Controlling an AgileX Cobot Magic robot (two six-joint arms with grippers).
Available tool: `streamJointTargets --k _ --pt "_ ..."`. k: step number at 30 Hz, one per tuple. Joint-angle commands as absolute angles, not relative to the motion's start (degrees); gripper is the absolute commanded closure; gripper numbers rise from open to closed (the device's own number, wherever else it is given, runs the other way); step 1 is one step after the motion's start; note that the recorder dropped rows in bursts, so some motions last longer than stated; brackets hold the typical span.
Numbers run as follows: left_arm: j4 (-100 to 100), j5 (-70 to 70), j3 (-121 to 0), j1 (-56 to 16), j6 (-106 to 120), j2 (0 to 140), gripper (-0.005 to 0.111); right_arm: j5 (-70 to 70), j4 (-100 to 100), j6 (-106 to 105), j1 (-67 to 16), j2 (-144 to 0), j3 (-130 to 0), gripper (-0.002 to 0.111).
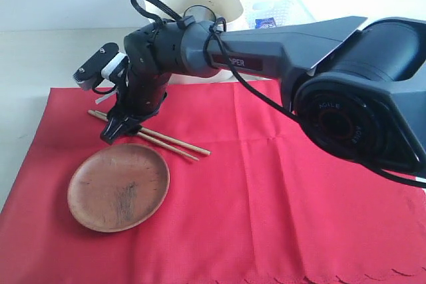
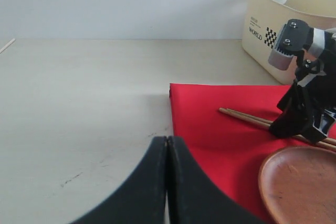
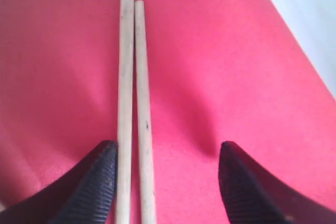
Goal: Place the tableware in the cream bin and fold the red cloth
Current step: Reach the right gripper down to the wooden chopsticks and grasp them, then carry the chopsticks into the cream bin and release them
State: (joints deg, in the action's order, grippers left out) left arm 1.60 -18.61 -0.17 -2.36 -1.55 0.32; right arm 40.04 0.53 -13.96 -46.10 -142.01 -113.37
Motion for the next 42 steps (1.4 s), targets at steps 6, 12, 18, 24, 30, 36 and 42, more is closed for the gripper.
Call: streamJointTargets --k 6,12,18,24,30,36,42 --pt "2.0 -18.3 0.0 -2.3 -1.7 0.0 0.107 44.4 0.5 -14.1 -46.0 -144.1 -114.0 0.065" --pt "2.0 -18.3 0.0 -2.3 -1.7 0.0 0.107 45.4 1.3 -14.4 -46.0 -143.5 -114.1 0.102" --pt "2.0 -18.3 0.0 -2.3 -1.7 0.0 0.107 45.4 1.5 -14.4 -46.0 -142.0 -114.1 0.108" --pt "2.0 -18.3 0.0 -2.3 -1.7 0.0 0.107 45.2 1.5 -14.4 -46.0 -138.2 -114.1 0.108" --pt "2.0 -18.3 0.0 -2.3 -1.7 0.0 0.107 45.2 1.3 -15.4 -46.0 -132.9 -114.1 0.108" --pt "2.0 -18.3 0.0 -2.3 -1.7 0.0 0.107 42.3 -0.3 -15.5 -46.0 -127.1 -114.1 0.108" --pt "2.0 -18.3 0.0 -2.3 -1.7 0.0 0.107 36.3 -0.7 -15.5 -45.2 -122.2 -114.1 0.108"
